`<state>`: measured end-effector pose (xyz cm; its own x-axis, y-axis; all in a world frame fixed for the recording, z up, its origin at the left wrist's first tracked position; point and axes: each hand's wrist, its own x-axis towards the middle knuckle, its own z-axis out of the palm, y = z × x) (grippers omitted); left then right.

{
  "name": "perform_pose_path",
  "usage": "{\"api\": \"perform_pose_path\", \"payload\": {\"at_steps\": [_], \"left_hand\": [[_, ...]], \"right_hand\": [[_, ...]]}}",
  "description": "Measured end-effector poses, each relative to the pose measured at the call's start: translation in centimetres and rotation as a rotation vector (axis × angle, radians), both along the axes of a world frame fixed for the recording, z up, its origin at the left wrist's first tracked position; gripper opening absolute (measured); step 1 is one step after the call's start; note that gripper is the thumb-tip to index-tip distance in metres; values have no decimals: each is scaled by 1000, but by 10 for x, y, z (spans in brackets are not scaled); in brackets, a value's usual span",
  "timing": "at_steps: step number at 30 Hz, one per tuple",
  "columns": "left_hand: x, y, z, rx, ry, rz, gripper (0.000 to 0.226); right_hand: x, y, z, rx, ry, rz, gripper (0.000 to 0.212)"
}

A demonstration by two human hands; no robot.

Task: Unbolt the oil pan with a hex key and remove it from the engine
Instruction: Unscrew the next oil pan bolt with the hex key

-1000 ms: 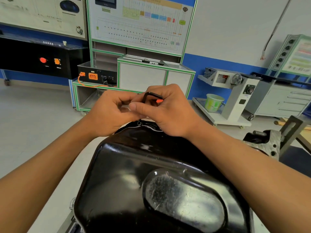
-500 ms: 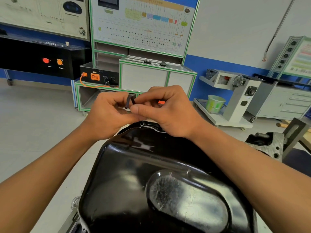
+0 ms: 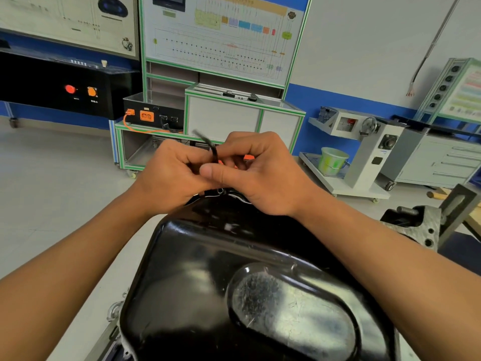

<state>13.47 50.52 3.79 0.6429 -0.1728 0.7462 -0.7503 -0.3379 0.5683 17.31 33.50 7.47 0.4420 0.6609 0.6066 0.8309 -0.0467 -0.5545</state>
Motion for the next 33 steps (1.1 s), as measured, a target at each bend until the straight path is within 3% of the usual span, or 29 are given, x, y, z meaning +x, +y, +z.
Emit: {"api": "perform_pose_path", "payload": {"at_steps": [3, 6, 10, 11, 13, 15, 18, 20, 22, 25, 29, 33], "left_hand": [[0, -6, 4, -6, -36, -23, 13], [-1, 0, 3, 55, 11, -17, 3], [-4, 6, -2, 31, 61, 32, 20], [-5, 4, -1, 12, 31, 44, 21], [-5, -4, 3, -31, -17, 66, 23], [-4, -10, 7, -66, -21, 61, 29], [-3, -8, 9, -43, 17, 6, 31], [-4, -2, 6, -6, 60, -35, 33], [-5, 3, 3, -13, 117, -35, 18], [-6, 1, 0, -32, 62, 27, 18], [-2, -1, 2, -56, 39, 74, 20], [-2, -6, 3, -130, 46, 69, 24]], "right_hand": [[0, 0, 1, 12, 19, -6, 21], [0, -1, 1, 18, 22, -4, 24], [0, -1, 1, 6, 27, -6, 10], [-1, 0, 1, 3, 21, -11, 12], [-1, 2, 0, 11, 3, -35, 38], [-1, 1, 1, 24, 7, -51, 45], [0, 0, 0, 11, 17, -39, 18], [-1, 0, 1, 17, 37, -27, 20], [1, -1, 2, 26, 32, -25, 28], [1, -2, 1, 4, 42, -4, 2], [-4, -1, 1, 21, 34, -4, 8], [1, -2, 1, 78, 93, 2, 30]]}}
